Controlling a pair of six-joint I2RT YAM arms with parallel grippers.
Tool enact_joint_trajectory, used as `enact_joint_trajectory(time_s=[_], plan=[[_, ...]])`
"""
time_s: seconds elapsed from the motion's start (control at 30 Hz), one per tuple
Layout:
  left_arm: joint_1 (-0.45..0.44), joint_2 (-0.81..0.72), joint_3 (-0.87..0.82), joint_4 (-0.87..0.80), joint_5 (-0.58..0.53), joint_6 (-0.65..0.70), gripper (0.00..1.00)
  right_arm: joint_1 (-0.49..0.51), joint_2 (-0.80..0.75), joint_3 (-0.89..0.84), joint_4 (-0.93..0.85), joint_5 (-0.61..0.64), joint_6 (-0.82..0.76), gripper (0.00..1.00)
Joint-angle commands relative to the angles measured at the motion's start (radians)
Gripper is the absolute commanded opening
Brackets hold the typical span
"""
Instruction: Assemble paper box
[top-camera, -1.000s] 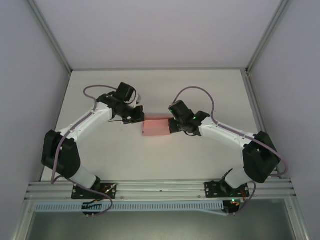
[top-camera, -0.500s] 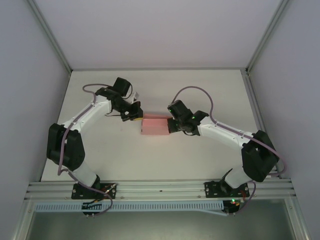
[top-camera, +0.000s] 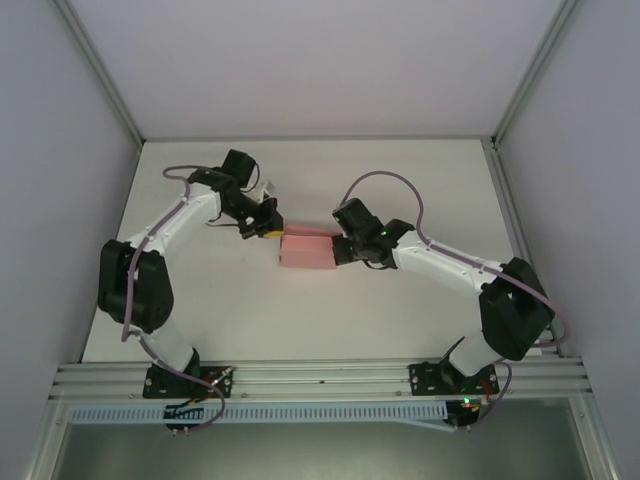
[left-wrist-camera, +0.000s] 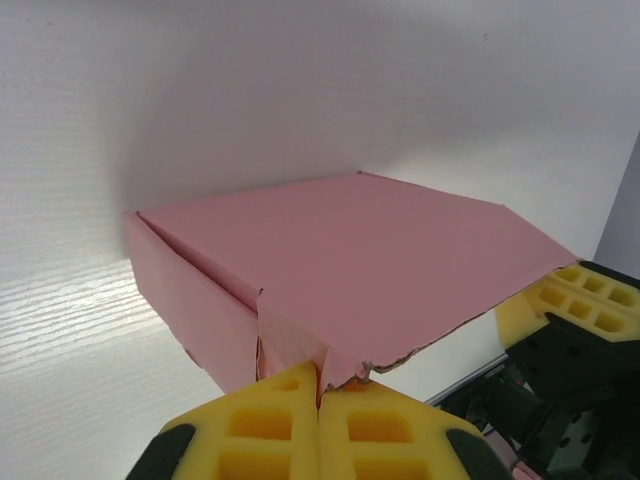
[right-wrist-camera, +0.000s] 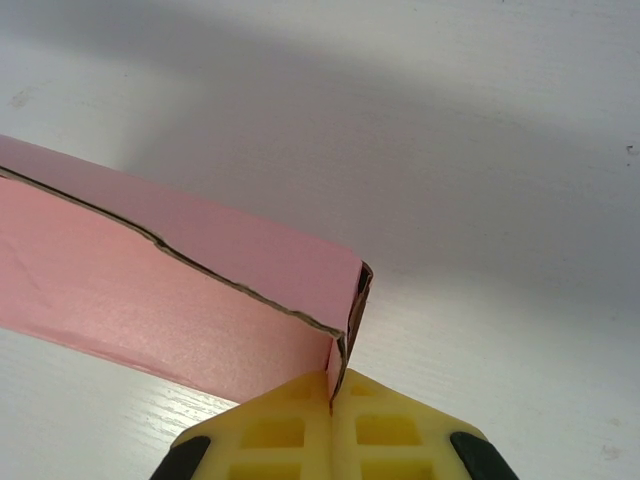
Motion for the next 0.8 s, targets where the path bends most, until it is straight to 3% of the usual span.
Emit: enact_joint_trajectory(time_s=[0.0, 0.13, 0.3, 0.53, 0.7, 0.77], plan=[[0.021, 0.015, 0.043, -0.016, 0.054, 0.006, 0.0, 0.013, 0.057, -0.029, -0.143, -0.044, -0.009, 0.0], [0.018, 0.02, 0.041, -0.032, 0.019, 0.088, 0.0, 0.014, 0.056, -0.026, -0.142, -0.032, -0.01, 0.0], [-0.032, -0.017, -0.096, 0.044, -0.093, 0.191, 0.0, 0.013, 0.052, -0.039, -0.114, -0.03, -0.029, 0.0], [-0.246, -0.089, -0.217, 0.099, -0.528, 0.254, 0.0, 0.028, -0.003, -0.109, 0.007, -0.019, -0.114, 0.0], [-0.287, -0.114, -0.295, 0.156, -0.551, 0.229, 0.0, 0.032, -0.028, -0.147, 0.056, -0.039, -0.136, 0.0], [-0.29, -0.131, -0.316, 0.166, -0.566, 0.222, 0.0, 0.032, -0.033, -0.145, 0.05, -0.039, -0.133, 0.05]])
